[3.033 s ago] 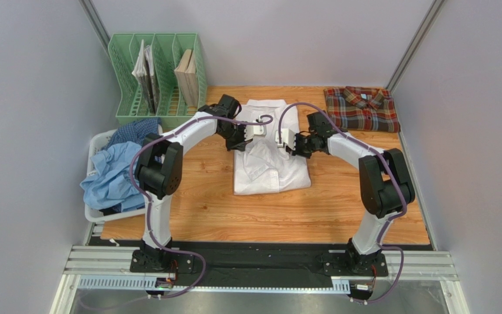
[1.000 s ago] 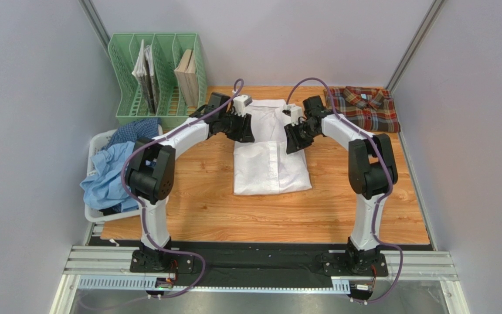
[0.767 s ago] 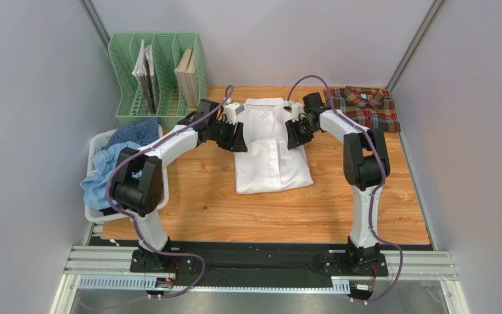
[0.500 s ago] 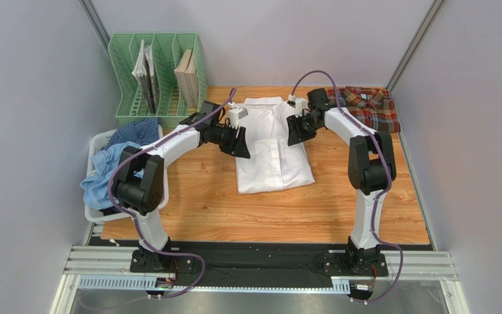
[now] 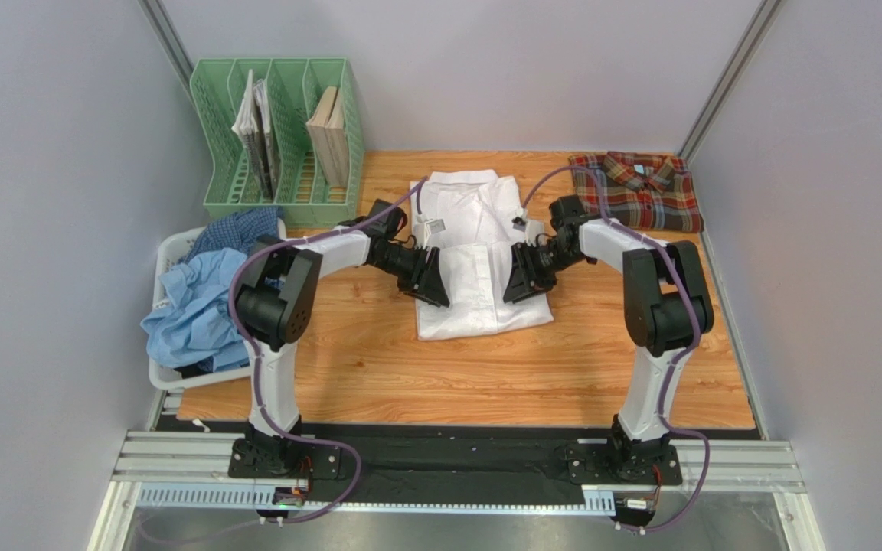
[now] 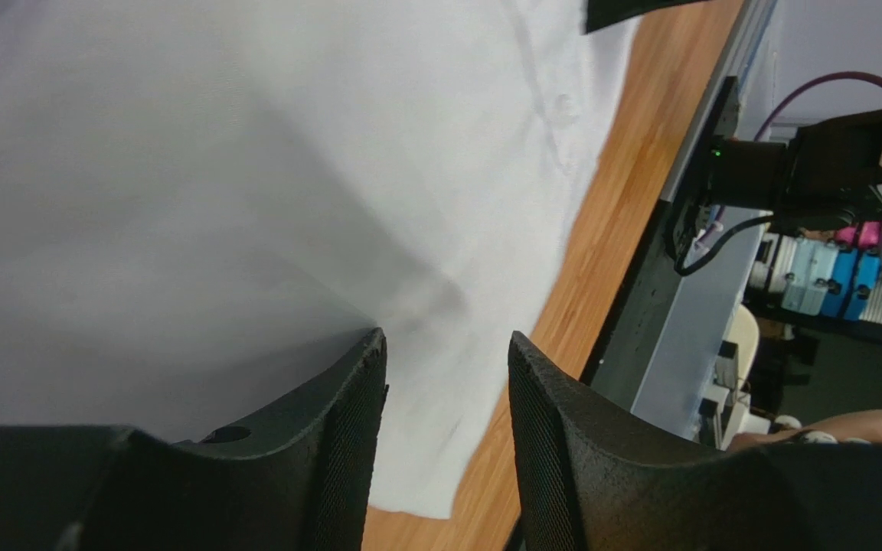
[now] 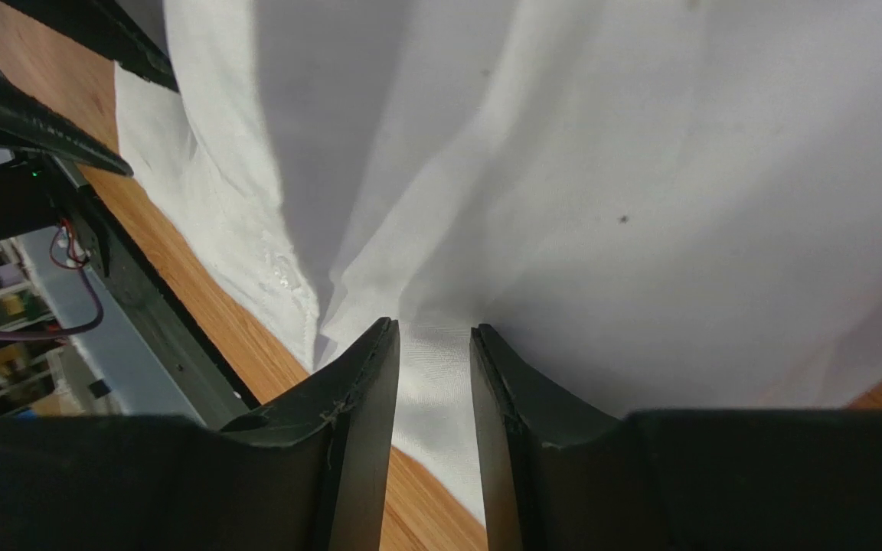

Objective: Fold and stack the long sleeve shirts
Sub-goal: Fold the shirt

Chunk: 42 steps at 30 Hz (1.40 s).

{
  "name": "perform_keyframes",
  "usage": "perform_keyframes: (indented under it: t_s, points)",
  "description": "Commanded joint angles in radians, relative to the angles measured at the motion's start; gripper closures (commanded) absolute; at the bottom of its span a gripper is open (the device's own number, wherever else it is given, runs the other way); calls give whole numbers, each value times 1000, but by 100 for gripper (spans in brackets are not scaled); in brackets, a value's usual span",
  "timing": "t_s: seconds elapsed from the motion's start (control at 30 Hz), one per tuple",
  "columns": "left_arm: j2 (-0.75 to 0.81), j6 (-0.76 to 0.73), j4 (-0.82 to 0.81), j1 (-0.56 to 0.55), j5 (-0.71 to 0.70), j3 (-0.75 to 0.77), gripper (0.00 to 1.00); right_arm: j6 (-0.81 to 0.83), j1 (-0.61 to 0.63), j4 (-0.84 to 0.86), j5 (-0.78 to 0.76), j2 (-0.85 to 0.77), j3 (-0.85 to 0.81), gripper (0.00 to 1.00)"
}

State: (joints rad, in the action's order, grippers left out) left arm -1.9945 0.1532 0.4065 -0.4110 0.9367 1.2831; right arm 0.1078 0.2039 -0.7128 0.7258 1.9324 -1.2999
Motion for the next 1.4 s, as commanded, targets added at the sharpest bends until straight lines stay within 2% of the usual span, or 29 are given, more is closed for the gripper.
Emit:
perform_keyframes:
  t_s: [0.0, 0.13, 0.27, 0.4, 0.43, 0.5, 0.53, 0.57, 0.6, 0.63, 0.7, 0.8, 0.93, 1.03, 1.17, 1.23, 1.27, 1.37]
  points:
    - [-101, -20, 84, 58, -21, 86, 50, -92, -37, 81, 86, 97, 37, 66]
    - [-110, -121, 224, 64, -45, 116, 51, -155, -44, 116, 128, 85, 127, 66]
    - [3, -152, 189, 67, -9, 26, 49, -169, -49, 115, 155, -25, 171, 62]
    - [271, -55, -5, 64, 120, -137, 43, -187, -54, 117, 202, -218, 227, 55]
    - [308, -25, -43, 55, 135, -172, 40, -227, -51, 151, 227, -295, 256, 51]
    - [381, 90, -174, 12, 172, -275, 21, -346, -32, 274, 280, -357, 359, 45]
    - [393, 133, -226, -8, 177, -307, 14, -379, -6, 317, 296, -374, 393, 39]
    - [395, 246, -282, -46, 177, -365, 4, -405, 9, 387, 313, -384, 437, 36]
    - [384, 311, -436, -63, 178, -396, 1, -466, 21, 432, 322, -383, 462, 33]
    - [366, 388, -528, -81, 188, -425, 1, -486, 41, 470, 325, -377, 474, 27]
    - [280, 501, -688, -114, 180, -450, 1, -502, 57, 519, 346, -314, 466, 22]
    - [137, 584, -791, -114, 163, -401, 1, -499, 66, 524, 374, -168, 415, 16]
    - [-12, 534, -663, -68, 145, -349, 1, -387, 5, 429, 396, -15, 396, 15]
    - [-6, 503, -589, 1, 90, -413, 1, -303, -65, 311, 388, 33, 401, 15]
    - [83, 450, -555, 49, 109, -453, 1, -214, -103, 166, 431, 36, 377, 15]
    - [141, 424, -522, 49, 175, -452, 1, -163, -101, 89, 466, -54, 347, 15]
    - [220, 370, -503, 51, 194, -446, 1, -142, -101, 17, 472, -90, 303, 15]
    - [366, 277, -413, 49, 177, -383, 4, -111, -110, -28, 463, -164, 208, 16]
